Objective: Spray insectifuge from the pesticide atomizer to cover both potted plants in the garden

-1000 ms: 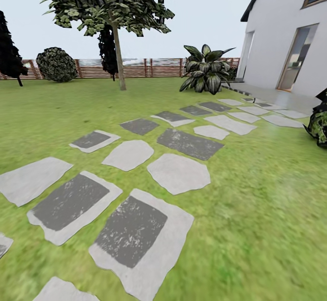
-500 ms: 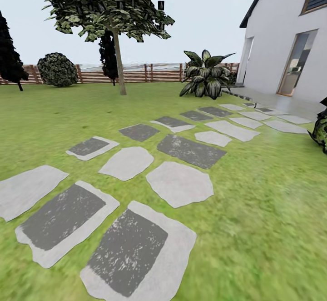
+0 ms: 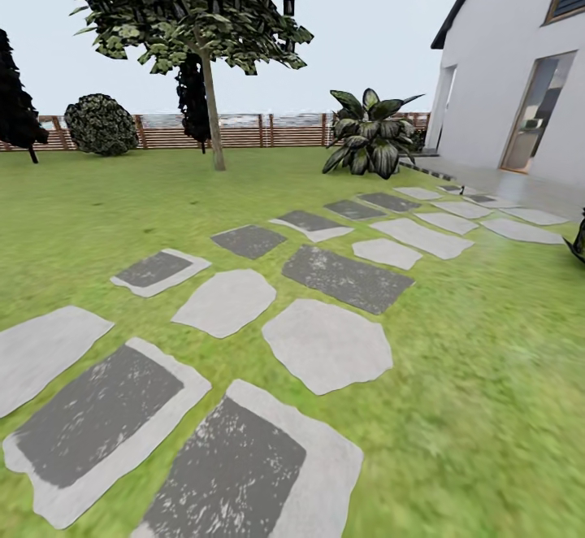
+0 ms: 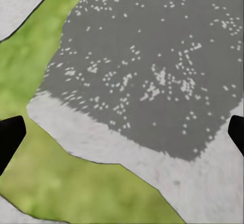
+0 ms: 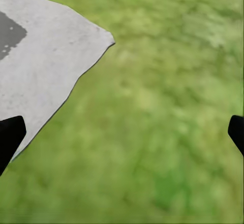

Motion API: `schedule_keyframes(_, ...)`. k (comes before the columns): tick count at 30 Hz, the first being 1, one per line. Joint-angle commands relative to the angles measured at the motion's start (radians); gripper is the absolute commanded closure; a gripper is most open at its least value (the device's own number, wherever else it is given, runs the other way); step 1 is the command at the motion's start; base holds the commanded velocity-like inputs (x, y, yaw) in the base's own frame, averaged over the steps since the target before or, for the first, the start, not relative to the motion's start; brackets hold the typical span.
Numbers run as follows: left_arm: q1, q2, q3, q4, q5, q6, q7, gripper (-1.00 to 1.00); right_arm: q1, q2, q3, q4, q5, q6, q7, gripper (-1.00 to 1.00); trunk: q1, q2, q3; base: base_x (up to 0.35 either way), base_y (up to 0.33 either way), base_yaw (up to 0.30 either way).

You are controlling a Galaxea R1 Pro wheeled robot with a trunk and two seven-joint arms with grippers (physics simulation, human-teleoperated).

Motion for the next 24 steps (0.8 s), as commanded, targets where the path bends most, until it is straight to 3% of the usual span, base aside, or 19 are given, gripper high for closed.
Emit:
schedule_keyframes(1,-0.001,0.0,0.002,0.001,-0.002,-0.003,0.0,-1.0,0.0,0.0,0.0,0.0,0.001,-0.003,0.0,-1.0,0.0,0.0,-0.001,0.339,0.06,0.0)
schedule_keyframes(24,-0.001,0.0,0.002,0.001,-0.002,-0.003,0.0,-1.0,0.0,-0.001,0.0,0.001,0.002,-0.003,0.0,-1.0,0.0,0.0,-0.001,0.339,0.002,0.0)
